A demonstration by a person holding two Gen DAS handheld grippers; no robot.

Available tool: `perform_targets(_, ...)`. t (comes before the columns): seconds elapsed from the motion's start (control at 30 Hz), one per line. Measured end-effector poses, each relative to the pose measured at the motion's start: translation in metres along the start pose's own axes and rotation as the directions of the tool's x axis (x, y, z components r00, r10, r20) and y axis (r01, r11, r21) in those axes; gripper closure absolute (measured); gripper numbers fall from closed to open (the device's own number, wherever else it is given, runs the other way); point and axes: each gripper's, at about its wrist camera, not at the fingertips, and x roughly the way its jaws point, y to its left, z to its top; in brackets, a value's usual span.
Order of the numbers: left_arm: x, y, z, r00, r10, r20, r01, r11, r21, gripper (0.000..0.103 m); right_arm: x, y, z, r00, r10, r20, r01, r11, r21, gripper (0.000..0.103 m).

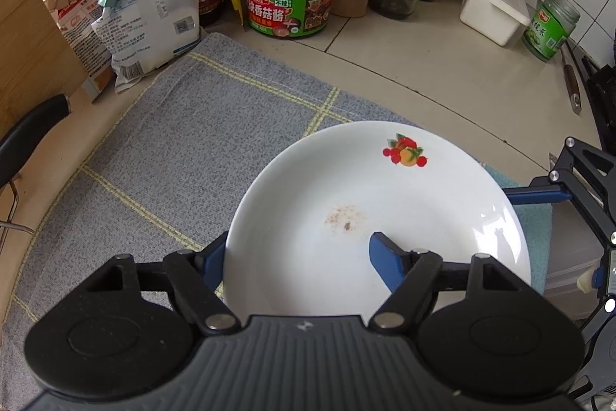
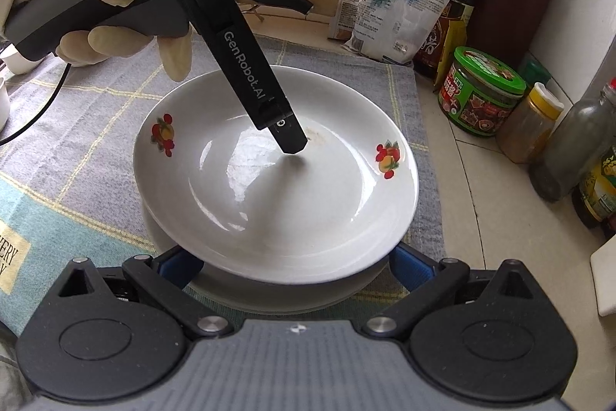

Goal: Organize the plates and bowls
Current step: 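Open the left gripper while the right gripper releases the plate rim and withdraws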

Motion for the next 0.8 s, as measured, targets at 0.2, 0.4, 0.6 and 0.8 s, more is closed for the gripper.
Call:
perform_targets(0.2, -0.005, 0.002, 0.0, 1.0, -0.01, 0.016, 0.01, 1.0, -0.005, 0.027, -0.005, 0.003, 0.001, 1.0, -0.017, -0.003, 0.016, 0.999, -0.029, 0.0)
perform_targets(0.4, -0.01, 0.003, -0.001, 1.0, -0.006, 0.029, 0.007, 1.0, -0.011, 0.024, -0.008, 0.007, 0.002, 1.0, -0.009, 0.008, 0.01, 0.999, -0.04, 0.0)
perform_targets(0.6, -0.014, 0.006, -0.003, 0.999, 0.008, 0.041, -0.007, 1.0, -0.021, 0.023, -0.013, 0.008, -0.002, 1.0, 0.02, 0.01, -0.02, 0.999, -0.027, 0.0)
perform_targets(0.8, -0.024, 0.008, -0.009, 0.997, 0.035, 0.068, -0.032, 0.999, -0.041, 0.022, -0.014, 0.014, -0.009, 1.0, 0.007, 0.002, -0.007, 1.0, -0.027, 0.0)
